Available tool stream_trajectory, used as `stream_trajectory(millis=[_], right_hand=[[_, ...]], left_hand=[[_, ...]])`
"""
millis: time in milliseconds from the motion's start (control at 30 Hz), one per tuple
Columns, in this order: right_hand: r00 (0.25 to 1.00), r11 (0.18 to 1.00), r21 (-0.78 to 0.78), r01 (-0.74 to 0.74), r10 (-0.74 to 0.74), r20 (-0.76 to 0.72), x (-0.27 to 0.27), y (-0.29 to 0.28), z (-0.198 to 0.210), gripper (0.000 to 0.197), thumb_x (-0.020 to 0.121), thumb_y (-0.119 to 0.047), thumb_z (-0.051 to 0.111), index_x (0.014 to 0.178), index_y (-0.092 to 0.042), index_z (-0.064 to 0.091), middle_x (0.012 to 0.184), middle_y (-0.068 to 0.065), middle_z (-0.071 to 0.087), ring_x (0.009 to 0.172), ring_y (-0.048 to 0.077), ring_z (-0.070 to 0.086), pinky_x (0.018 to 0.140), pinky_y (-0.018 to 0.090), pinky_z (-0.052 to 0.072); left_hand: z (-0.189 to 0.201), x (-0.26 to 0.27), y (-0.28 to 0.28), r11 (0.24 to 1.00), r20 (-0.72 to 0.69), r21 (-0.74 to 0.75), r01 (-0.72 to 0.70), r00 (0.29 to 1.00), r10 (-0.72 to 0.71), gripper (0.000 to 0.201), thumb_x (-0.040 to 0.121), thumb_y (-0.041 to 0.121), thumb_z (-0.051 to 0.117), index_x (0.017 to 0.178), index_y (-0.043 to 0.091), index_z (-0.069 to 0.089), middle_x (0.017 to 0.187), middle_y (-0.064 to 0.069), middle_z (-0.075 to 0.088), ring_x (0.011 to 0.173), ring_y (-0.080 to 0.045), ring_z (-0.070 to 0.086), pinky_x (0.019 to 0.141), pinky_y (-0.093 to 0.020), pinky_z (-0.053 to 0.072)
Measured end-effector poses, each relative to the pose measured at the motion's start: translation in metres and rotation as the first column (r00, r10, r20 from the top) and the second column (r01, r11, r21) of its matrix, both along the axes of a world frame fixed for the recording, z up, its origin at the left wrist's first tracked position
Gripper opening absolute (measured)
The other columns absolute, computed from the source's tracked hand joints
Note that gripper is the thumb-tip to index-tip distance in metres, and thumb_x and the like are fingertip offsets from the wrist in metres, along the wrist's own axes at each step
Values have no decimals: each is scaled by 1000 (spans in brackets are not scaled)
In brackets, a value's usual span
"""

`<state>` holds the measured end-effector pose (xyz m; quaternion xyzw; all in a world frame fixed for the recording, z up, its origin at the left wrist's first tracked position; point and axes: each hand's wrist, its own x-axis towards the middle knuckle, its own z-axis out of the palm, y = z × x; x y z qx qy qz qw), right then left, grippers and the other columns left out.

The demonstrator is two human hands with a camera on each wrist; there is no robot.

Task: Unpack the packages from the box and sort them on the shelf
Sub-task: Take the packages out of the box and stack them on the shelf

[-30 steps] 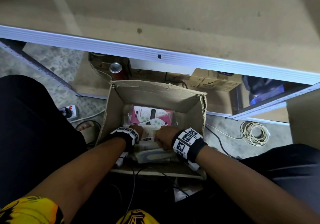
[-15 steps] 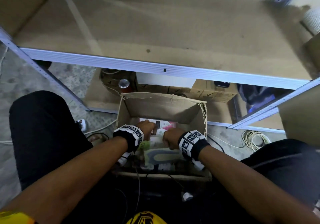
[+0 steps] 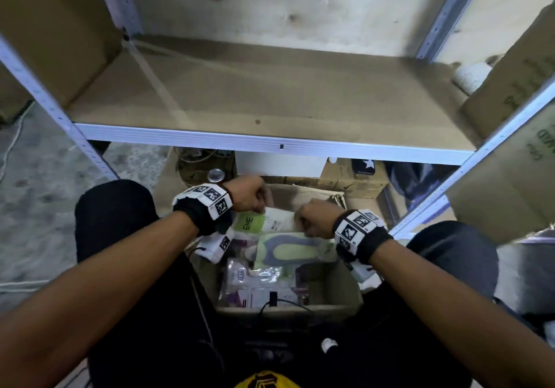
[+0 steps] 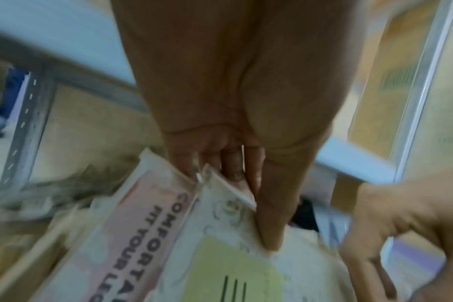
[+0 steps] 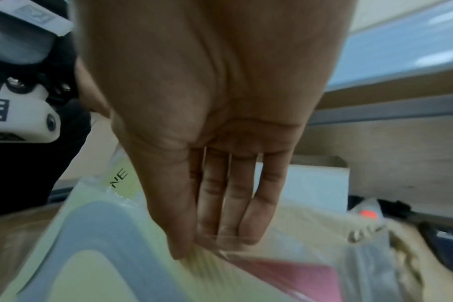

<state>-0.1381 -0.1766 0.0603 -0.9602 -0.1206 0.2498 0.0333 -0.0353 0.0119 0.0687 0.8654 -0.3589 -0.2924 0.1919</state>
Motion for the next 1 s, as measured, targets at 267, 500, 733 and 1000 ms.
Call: stream_trajectory(millis=[267,500,733,1000], right_hand=[[958,989,98,107,-129,256,-5,-31,99,14,85,-12,67,99,-14,67,101,2,71,97,23,62,86,29,46],[880,925,317,210,-320,350,-1,-65,156,10,85,-13,69,93,-15,64,89,2,69,82,21,62,75,25,45],[793,413,836,361,-608,-42,10,-83,164,10,95,1,57,98,-5,50,89,21,54,81,26,49,79,41,42],[665,91,881,465,-692,-280,74,-71,146,13,93,-2,59,89,-13,54,77,6,57,69,19,55,68,32,47]], left_hand=[[107,26,17,990,147,-130,51,989,-31,16,86,12,72,101,15,72,91,-2,71,82,-10,62,77,-22,47],[164,51,40,911,-13,-391,-130,991,136,13,88,11,71,96,21,72,91,-7,74,81,-24,69,70,-36,58],[149,75,58,558,-495,-598,-575,813,307,24,93,-7,55,115,-3,64,121,-27,64,77,-21,74,75,-38,60],[123,114,46,290,-720,-489,-823,568,397,24,99,-11,38,94,3,57,141,-28,48,79,-27,68,85,-38,54]])
